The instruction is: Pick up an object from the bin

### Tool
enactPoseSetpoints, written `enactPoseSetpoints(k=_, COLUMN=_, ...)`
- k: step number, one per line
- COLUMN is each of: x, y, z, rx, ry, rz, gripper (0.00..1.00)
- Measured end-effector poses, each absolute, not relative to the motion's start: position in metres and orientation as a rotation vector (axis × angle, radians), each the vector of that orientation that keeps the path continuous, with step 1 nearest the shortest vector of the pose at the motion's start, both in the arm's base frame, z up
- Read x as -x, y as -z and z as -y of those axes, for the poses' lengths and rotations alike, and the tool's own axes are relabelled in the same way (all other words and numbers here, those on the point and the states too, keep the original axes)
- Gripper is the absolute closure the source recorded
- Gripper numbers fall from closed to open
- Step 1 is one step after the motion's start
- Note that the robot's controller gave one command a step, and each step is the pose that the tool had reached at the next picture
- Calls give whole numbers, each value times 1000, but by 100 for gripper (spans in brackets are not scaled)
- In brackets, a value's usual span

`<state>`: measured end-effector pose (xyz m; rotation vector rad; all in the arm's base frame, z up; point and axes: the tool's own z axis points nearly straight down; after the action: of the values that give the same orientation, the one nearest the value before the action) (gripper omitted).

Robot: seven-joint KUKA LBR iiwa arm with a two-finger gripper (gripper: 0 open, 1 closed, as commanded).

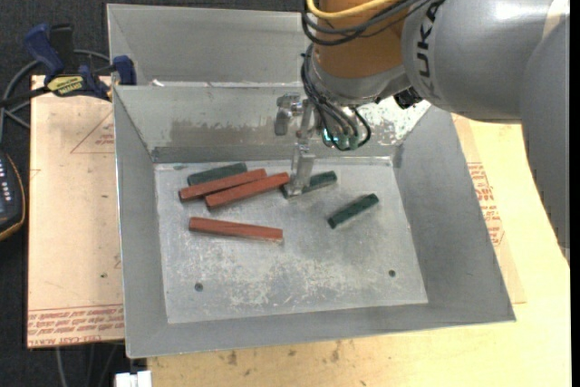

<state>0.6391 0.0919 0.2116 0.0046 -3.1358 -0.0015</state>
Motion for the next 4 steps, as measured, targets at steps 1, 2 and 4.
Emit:
enactPoseSetpoints(k=1, x=-658, y=-68, z=-117, rx=-537, ry=3, rz=3098, gripper=0)
enactPoseSetpoints(k=2, x=-642, y=-102, z=-141, rx=-497, ry=4, rz=3106, gripper=0)
enactPoseSetpoints(k=4, x=-646, y=-71, z=-110, rx=-243, ry=6, rz=3136, gripper=0)
